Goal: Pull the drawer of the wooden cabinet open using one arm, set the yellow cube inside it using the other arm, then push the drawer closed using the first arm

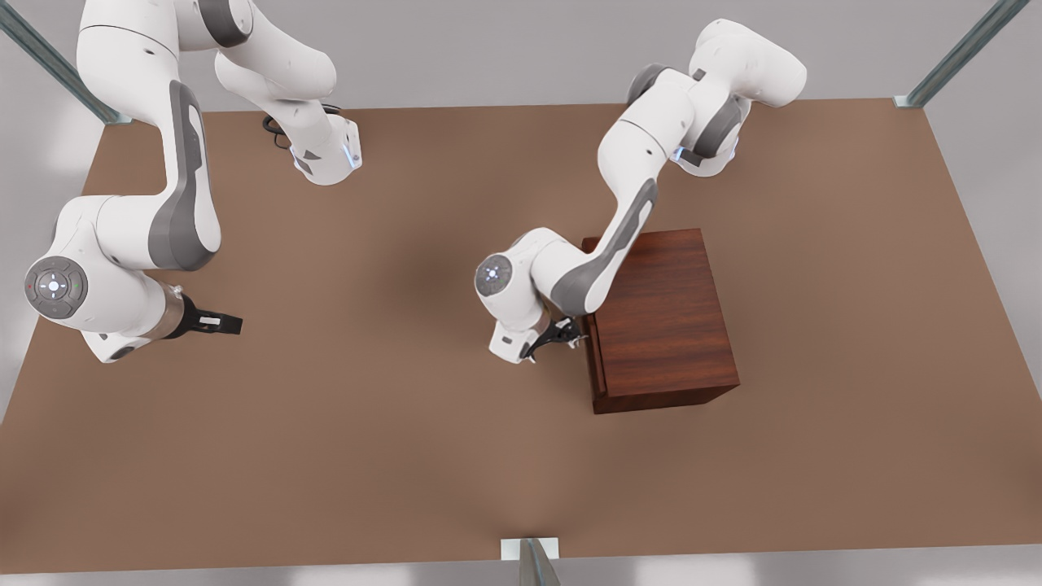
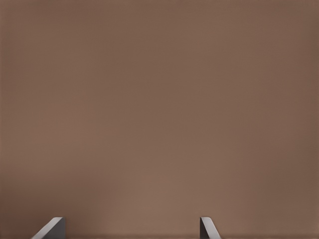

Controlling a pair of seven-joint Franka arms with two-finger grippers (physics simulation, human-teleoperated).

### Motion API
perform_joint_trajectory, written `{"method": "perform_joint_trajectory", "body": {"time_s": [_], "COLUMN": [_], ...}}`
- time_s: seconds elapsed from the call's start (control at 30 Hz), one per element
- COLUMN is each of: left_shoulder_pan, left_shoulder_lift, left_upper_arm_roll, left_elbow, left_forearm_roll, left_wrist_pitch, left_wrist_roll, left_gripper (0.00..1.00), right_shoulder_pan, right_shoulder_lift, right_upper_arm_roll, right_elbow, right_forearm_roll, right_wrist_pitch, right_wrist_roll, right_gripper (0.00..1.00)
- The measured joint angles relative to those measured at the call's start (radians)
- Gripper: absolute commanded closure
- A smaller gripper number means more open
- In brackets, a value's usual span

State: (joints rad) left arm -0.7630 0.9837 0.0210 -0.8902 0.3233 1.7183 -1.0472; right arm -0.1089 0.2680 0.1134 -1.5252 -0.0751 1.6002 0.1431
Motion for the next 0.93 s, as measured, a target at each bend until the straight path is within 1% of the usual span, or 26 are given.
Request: {"method": "perform_joint_trajectory", "body": {"time_s": [0.4,0.47,0.5,0.57,0.63,0.67,0.7,0.73,0.77,0.8,0.93], "left_shoulder_pan": [0.024,0.049,0.084,0.216,0.372,0.445,0.488,0.511,0.522,0.526,0.527], "left_shoulder_lift": [-0.022,-0.107,-0.188,-0.333,-0.419,-0.48,-0.632,-0.731,-0.773,-0.786,-0.799], "left_upper_arm_roll": [-0.001,0.0,0.0,0.003,0.005,0.007,0.01,0.014,0.015,0.016,0.018], "left_elbow": [0.0,0.001,0.001,0.001,-0.008,-0.08,-0.328,-0.493,-0.557,-0.579,-0.597], "left_forearm_roll": [-0.025,-0.062,-0.084,-0.145,-0.209,-0.246,-0.277,-0.301,-0.319,-0.333,-0.363], "left_wrist_pitch": [-0.027,-0.066,-0.108,-0.205,-0.293,-0.311,-0.278,-0.236,-0.201,-0.171,-0.101], "left_wrist_roll": [0.068,0.081,0.098,0.157,0.236,0.278,0.319,0.357,0.393,0.427,0.546], "left_gripper": [0.0,0.0,0.0,0.0,0.0,0.0,0.0,0.0,0.0,0.0,0.0], "right_shoulder_pan": [0.0,0.0,0.0,0.0,0.0,0.0,0.0,0.0,0.0,0.0,0.0], "right_shoulder_lift": [0.0,0.0,0.0,0.0,0.0,0.0,0.0,0.0,0.0,0.0,0.0], "right_upper_arm_roll": [0.0,0.0,0.0,0.0,0.0,0.0,0.0,0.0,0.0,0.0,0.0], "right_elbow": [0.0,0.0,0.0,0.0,0.0,0.0,0.0,0.0,0.0,0.0,0.0], "right_forearm_roll": [0.0,0.0,0.0,0.0,-0.001,-0.001,-0.001,-0.001,0.0,0.0,-0.001], "right_wrist_pitch": [0.0,0.0,0.0,0.0,0.0,0.0,0.0,-0.001,-0.001,-0.001,-0.001], "right_wrist_roll": [-0.002,-0.003,-0.003,-0.003,-0.003,-0.003,-0.003,-0.003,-0.004,-0.004,-0.004], "right_gripper": [0.0,0.0,0.0,0.0,0.0,0.0,0.0,0.0,0.0,0.0,0.0]}}
